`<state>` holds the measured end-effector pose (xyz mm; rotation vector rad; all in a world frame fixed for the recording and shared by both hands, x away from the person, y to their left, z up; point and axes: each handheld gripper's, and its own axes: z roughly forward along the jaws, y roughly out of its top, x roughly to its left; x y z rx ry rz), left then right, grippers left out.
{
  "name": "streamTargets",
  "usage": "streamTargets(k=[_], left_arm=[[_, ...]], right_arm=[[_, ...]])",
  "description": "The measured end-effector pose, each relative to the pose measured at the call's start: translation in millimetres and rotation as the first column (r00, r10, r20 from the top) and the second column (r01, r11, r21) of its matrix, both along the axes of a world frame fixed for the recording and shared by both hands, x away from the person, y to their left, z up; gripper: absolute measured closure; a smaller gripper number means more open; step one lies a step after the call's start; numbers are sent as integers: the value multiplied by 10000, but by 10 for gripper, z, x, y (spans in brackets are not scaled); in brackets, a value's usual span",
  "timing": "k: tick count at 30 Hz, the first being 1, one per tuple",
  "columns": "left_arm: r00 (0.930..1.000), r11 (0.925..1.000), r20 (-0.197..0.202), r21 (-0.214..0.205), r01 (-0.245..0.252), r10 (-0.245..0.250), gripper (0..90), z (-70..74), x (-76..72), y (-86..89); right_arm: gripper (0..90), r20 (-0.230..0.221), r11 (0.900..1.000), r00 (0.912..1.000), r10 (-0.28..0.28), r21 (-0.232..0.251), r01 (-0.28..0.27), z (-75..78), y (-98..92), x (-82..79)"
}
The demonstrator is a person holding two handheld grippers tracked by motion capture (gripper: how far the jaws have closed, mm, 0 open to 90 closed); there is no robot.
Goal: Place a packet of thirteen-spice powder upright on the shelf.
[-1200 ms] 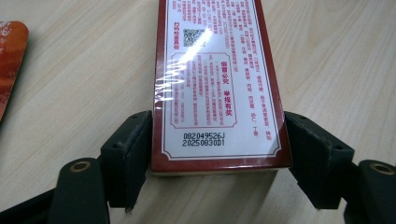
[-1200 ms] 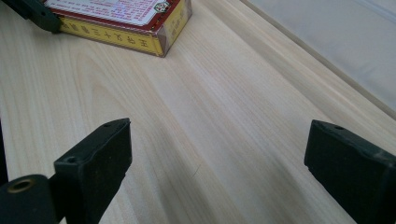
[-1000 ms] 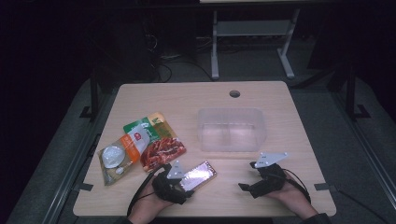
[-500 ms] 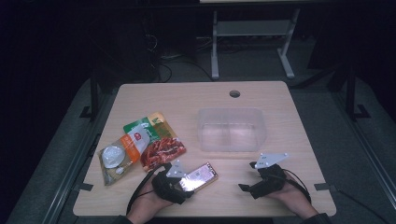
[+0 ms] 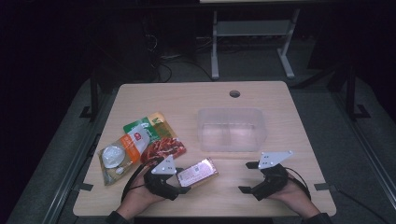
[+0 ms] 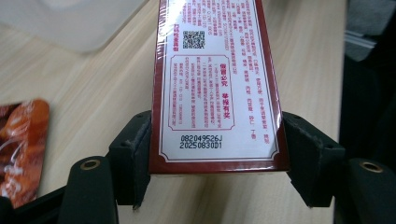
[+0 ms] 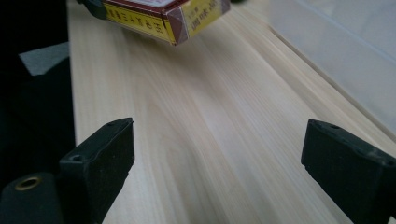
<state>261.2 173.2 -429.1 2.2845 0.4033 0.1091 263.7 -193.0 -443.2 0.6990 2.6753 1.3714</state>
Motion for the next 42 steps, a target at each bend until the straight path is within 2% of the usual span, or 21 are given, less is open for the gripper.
streamTargets(k=[7, 12, 17, 19, 21, 25, 31, 37, 40, 42], left_arm=[[9965, 9961, 56, -259, 840, -839, 319, 23, 56, -30], [9922, 9918, 77, -283, 1247, -1245, 318, 36, 91, -56], [9889, 9880, 24, -429, 1486, -1486, 318, 39, 146, -57], [9872, 9863, 43, -427, 1594, -1593, 318, 36, 170, -51], [9864, 9849, -104, -577, 1634, -1643, 318, 27, 184, -53], [9809, 9792, -64, -609, 1935, -1942, 318, 29, 209, -41], [9780, 9750, 78, -764, 2086, -2086, 318, 48, 183, -44], [9775, 9736, 164, -866, 2110, -2104, 318, 62, 175, -36], [9771, 9728, 146, -910, 2128, -2124, 319, 62, 171, -41], [9765, 9721, 142, -923, 2154, -2151, 318, 61, 170, -45]], right_arm=[[91, 131, 9941, 9961, 875, 625, -881, 108, 71, 65], [91, 297, 9884, 9932, 1124, 989, -1148, 169, 97, 118], [91, 644, 9769, 9853, 1583, 1348, -1658, 254, 198, 203], [91, 696, 9695, 9812, 1802, 1559, -1892, 275, 243, 241], [91, 781, 9643, 9762, 2023, 1578, -2125, 291, 306, 272], [93, 779, 9535, 9664, 2449, 1615, -2546, 292, 438, 330], [104, 691, 9433, 9530, 2949, 1378, -3019, 236, 592, 380], [142, 531, 9388, 9476, 3150, 1293, -3193, 197, 618, 387], [191, 424, 9351, 9449, 3245, 1359, -3272, 195, 609, 384], [210, 507, 9332, 9434, 3276, 1384, -3315, 194, 608, 384]])
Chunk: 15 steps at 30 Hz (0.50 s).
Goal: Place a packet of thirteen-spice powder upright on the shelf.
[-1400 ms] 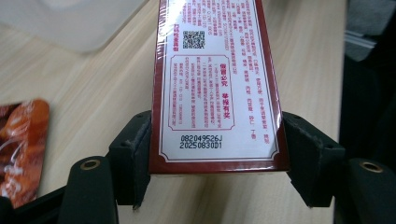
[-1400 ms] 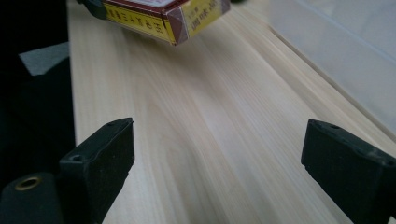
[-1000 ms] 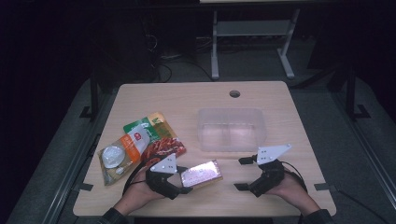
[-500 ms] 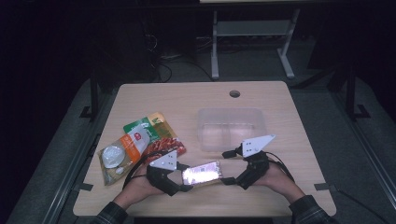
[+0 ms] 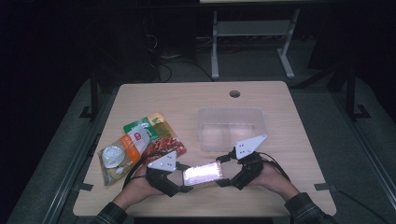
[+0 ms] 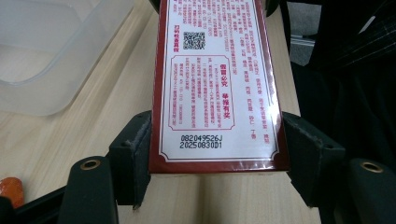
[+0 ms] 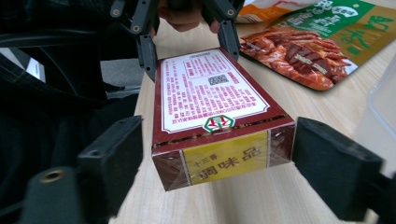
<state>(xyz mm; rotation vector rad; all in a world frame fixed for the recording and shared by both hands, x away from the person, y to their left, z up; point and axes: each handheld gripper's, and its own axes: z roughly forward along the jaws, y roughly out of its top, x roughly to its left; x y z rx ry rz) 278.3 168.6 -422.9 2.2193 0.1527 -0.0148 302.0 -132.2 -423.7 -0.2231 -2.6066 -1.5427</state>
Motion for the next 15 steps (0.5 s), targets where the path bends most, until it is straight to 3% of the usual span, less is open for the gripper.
streamTargets(k=[3, 11, 15], left_arm=[[10000, 10000, 25, -33, 77, -77, 318, 1, -3, -4], [9997, 9998, -166, 7, 189, -189, 318, -18, 12, -16], [9994, 9999, -304, 48, 151, -149, 318, -31, 29, -43]], right_arm=[[263, 118, 10000, 9999, 74, 27, -74, 7, -6, -18], [277, 212, 9999, 9997, 121, 68, -122, 42, -21, -38], [281, 469, 9998, 9989, 31, 199, -40, 91, -21, -43]])
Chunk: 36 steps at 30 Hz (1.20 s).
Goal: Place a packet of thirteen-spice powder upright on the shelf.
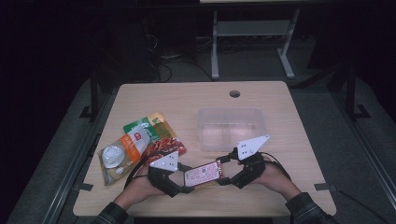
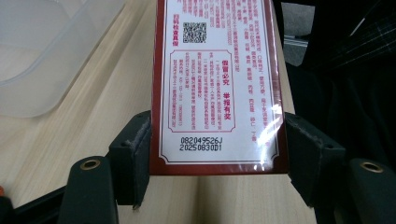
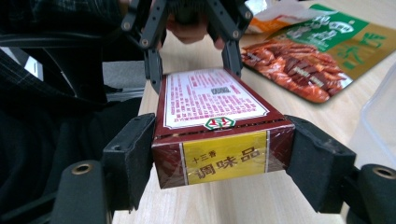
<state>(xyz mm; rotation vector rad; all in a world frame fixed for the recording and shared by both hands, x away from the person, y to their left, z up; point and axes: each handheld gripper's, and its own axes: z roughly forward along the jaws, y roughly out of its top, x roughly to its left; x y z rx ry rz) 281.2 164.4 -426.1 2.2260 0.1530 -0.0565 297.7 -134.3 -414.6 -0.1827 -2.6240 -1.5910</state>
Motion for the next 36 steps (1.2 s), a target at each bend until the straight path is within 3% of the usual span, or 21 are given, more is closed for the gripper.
streamTargets(k=[6, 10, 18, 24, 28, 36], left_arm=[[9995, 9999, -319, -121, -93, 89, 318, -24, 37, -39], [9989, 10000, -476, 15, -46, 46, 318, -54, 73, -76], [9987, 9996, -463, 213, 199, -189, 318, -100, 81, -195], [9987, 9994, -402, 93, 330, -326, 318, -97, 71, -259], [9988, 9992, -294, 82, 399, -396, 317, -81, 59, -284], [9982, 9990, -485, 234, 376, -364, 313, -114, 44, -354]], right_arm=[[282, 176, 9993, 9993, -337, 159, 334, 116, 15, -33], [282, 431, 9987, 9983, -399, 322, 385, 175, 51, -13], [288, 558, 9960, 9979, -316, 854, 267, 278, 136, -12], [290, 649, 9930, 9977, -215, 1177, 138, 330, 182, -21], [293, 556, 9917, 9985, -28, 1284, -44, 329, 219, -26], [304, 625, 9928, 9980, 105, 1187, -179, 324, 290, -33]])
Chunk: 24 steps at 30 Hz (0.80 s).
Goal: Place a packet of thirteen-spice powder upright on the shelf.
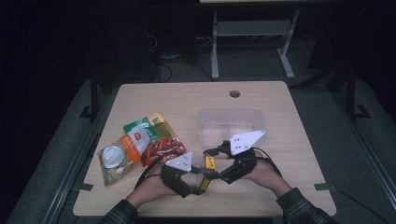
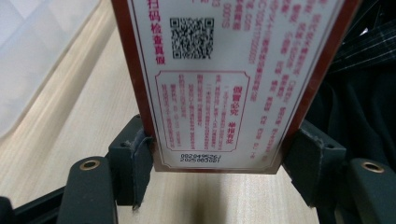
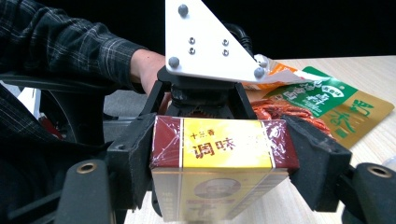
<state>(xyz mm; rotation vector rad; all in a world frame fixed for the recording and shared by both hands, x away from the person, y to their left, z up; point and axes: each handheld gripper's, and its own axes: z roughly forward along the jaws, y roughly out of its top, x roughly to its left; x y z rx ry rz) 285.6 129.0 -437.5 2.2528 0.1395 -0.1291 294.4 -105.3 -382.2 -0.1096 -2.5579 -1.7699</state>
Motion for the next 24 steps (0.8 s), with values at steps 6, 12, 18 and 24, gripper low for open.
streamTargets(k=[6, 12, 18, 24], left_arm=[[10000, 10000, 70, 76, -36, 35, 305, -9, -1, -18], [9989, 9989, 192, 192, -424, 421, 238, -21, -11, -13], [9931, 9887, 328, 952, -1155, 1128, 165, -63, -34, 101], [9785, 9659, 703, 1608, -2029, 1938, 161, -120, -126, 320]], right_arm=[[315, -178, 9999, 9998, 94, -94, -96, 15, 69, 5], [318, -205, 9998, 9998, 5, -194, -9, 36, 76, 13], [318, -129, 9997, 9999, -55, -258, 52, 63, 17, 22], [318, 119, 9972, 9999, -108, -744, 116, 58, -59, 49]])
